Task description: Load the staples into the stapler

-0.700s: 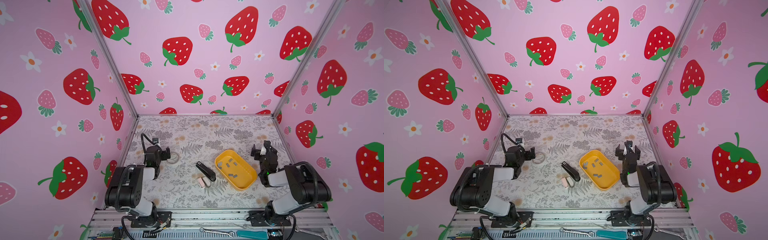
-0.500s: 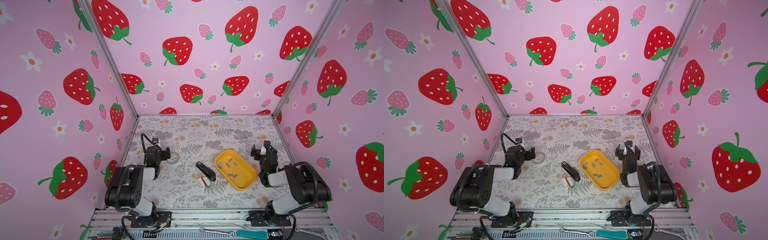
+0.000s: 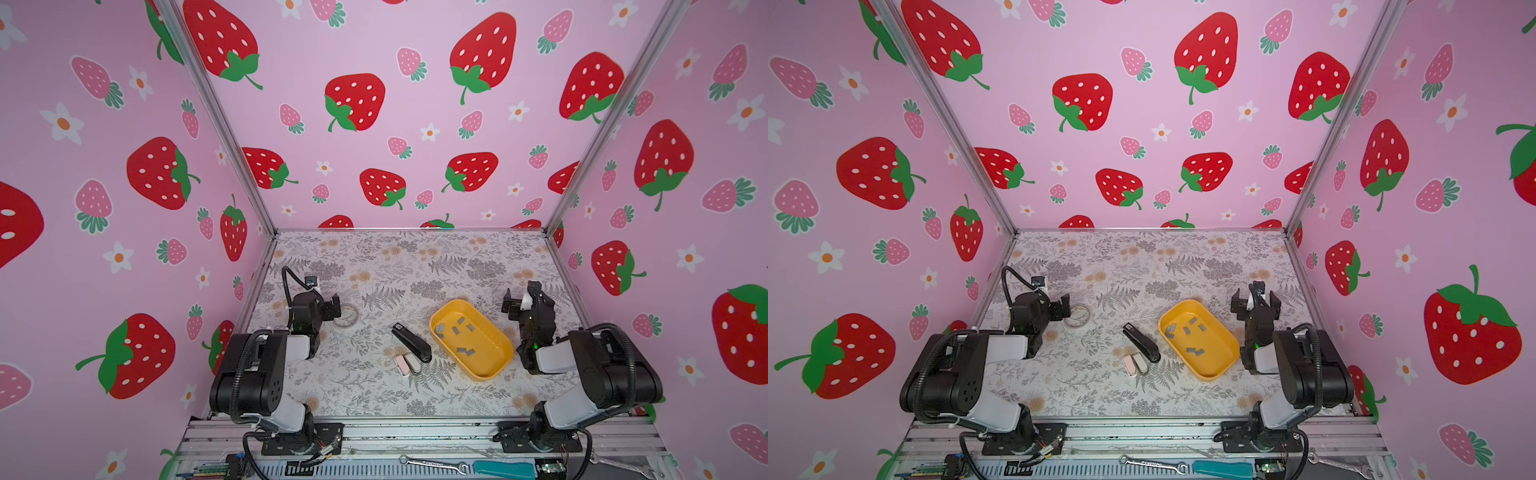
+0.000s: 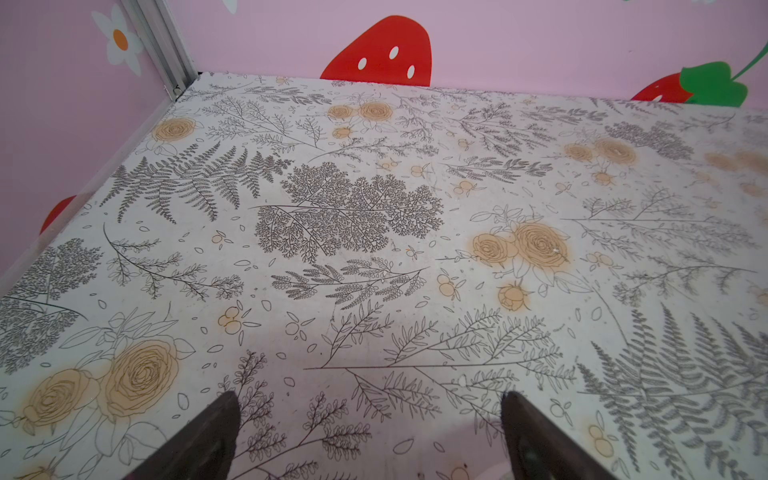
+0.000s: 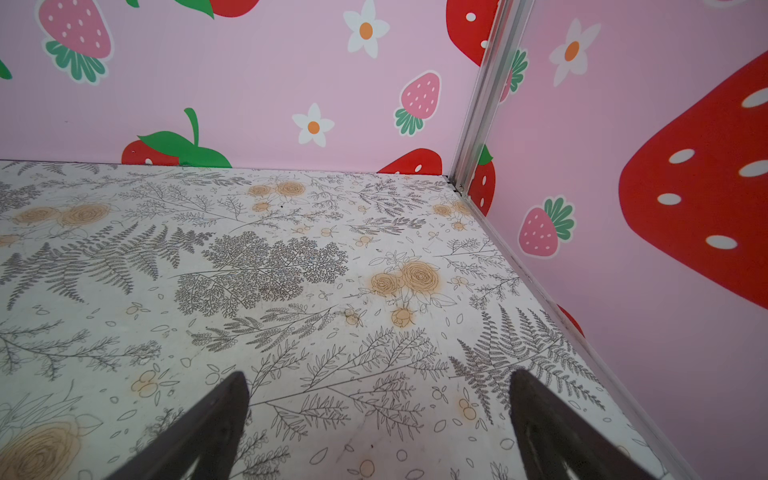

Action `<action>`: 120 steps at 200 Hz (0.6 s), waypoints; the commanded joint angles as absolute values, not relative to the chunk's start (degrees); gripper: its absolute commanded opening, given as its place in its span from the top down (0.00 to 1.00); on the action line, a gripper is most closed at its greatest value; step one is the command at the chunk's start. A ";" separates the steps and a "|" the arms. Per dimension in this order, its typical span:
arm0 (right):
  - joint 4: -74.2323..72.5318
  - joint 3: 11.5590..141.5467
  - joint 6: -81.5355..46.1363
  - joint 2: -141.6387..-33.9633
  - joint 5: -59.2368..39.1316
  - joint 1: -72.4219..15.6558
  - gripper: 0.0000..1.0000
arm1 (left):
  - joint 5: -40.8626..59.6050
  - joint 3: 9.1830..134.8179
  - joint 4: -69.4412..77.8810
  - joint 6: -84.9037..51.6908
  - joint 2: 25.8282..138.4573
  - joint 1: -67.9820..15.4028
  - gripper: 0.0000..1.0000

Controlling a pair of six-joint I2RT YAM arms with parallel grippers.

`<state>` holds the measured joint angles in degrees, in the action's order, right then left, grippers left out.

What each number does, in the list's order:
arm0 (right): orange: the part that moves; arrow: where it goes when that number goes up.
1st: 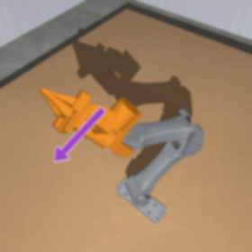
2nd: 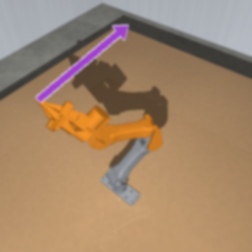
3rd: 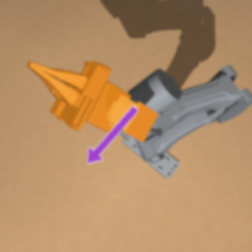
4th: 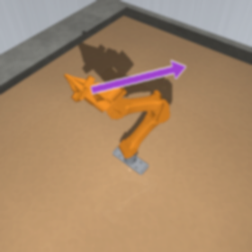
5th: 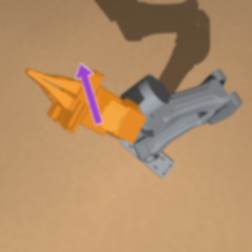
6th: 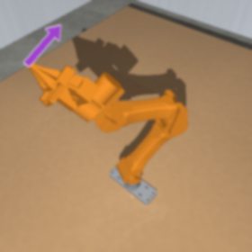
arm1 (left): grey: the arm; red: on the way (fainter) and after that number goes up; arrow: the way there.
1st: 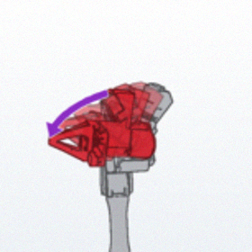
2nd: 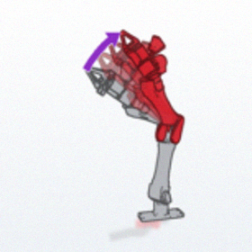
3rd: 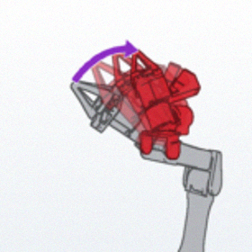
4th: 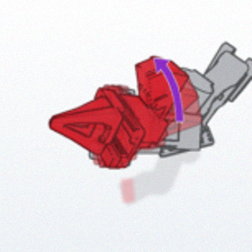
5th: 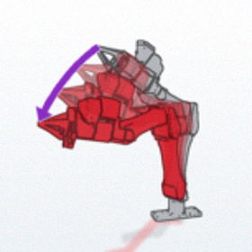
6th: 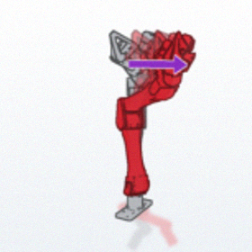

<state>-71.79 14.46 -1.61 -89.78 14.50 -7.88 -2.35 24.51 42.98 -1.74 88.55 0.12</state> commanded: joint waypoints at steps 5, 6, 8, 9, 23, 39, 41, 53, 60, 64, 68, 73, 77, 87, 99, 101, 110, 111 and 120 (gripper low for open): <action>-73.40 14.50 -1.24 -90.02 15.04 -8.26 0.01 | -1.76 26.19 43.49 -1.76 88.69 0.34 0.01; -73.40 14.50 -1.23 -90.01 15.08 -8.26 0.01 | -1.76 26.19 43.45 -1.76 88.73 0.30 0.01; -73.65 14.48 -1.28 -90.00 15.06 -8.26 0.01 | -1.76 26.19 43.43 -1.74 88.69 0.34 0.01; -73.87 14.49 -1.34 -90.00 15.09 -8.26 0.01 | -1.76 26.19 43.42 -1.75 88.73 0.30 0.01; -67.29 16.64 -1.23 -87.30 15.00 -8.35 0.01 | -1.76 26.19 43.42 -1.76 88.76 0.27 0.01; -62.32 18.48 -1.58 -85.45 15.51 -8.35 0.01 | -1.76 26.26 43.50 -1.76 88.73 0.31 0.01; -62.56 18.42 -1.58 -85.37 15.50 -8.35 0.01 | -1.76 26.27 43.44 -1.76 88.76 0.28 0.01; -64.33 17.30 -1.67 -85.15 15.95 -8.30 0.01 | -1.76 26.27 43.42 -1.76 88.76 0.27 0.01; -64.89 16.91 -1.76 -85.02 16.08 -8.35 0.01 | -1.76 26.19 43.49 -1.79 88.78 0.32 0.01; -64.94 16.85 -1.76 -84.99 16.08 -8.35 0.01 | -1.76 26.20 43.46 -1.76 88.69 0.28 0.01; -64.87 16.87 -1.69 -85.08 16.05 -8.35 0.01 | -1.76 26.19 43.42 -1.76 88.69 0.28 0.01; -64.91 16.87 -1.80 -85.01 16.10 -8.33 0.01 | -1.78 26.19 43.43 -1.76 88.71 0.26 0.01; -64.90 16.87 -1.91 -84.90 16.19 -8.28 0.01 | -1.76 26.19 43.47 -1.76 88.74 0.29 0.01; -63.46 17.03 -2.02 -83.55 16.76 -8.51 0.01 | -1.64 25.99 43.70 -1.68 88.64 0.26 0.01; -60.16 17.02 -2.82 -80.30 18.24 -8.87 0.01 | -0.03 26.66 41.94 0.03 87.08 -0.37 0.01; -59.51 17.00 -2.99 -79.53 18.45 -8.88 0.01 | -0.09 26.99 40.96 0.32 86.50 -0.62 0.01; -57.83 16.22 -4.33 -76.37 19.11 -8.86 0.01 | -2.65 29.49 33.30 1.01 83.01 -2.60 0.01; -57.66 16.11 -4.45 -76.07 19.13 -8.87 0.01 | -3.08 29.86 32.08 0.95 82.64 -2.80 0.01; -56.31 15.19 -5.15 -72.41 18.47 -8.88 0.01 | -5.89 33.60 22.54 -0.35 79.57 -3.95 0.01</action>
<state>-60.40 16.67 -2.52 -80.09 16.64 -8.51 -2.55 25.56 38.13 -1.08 86.61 -0.93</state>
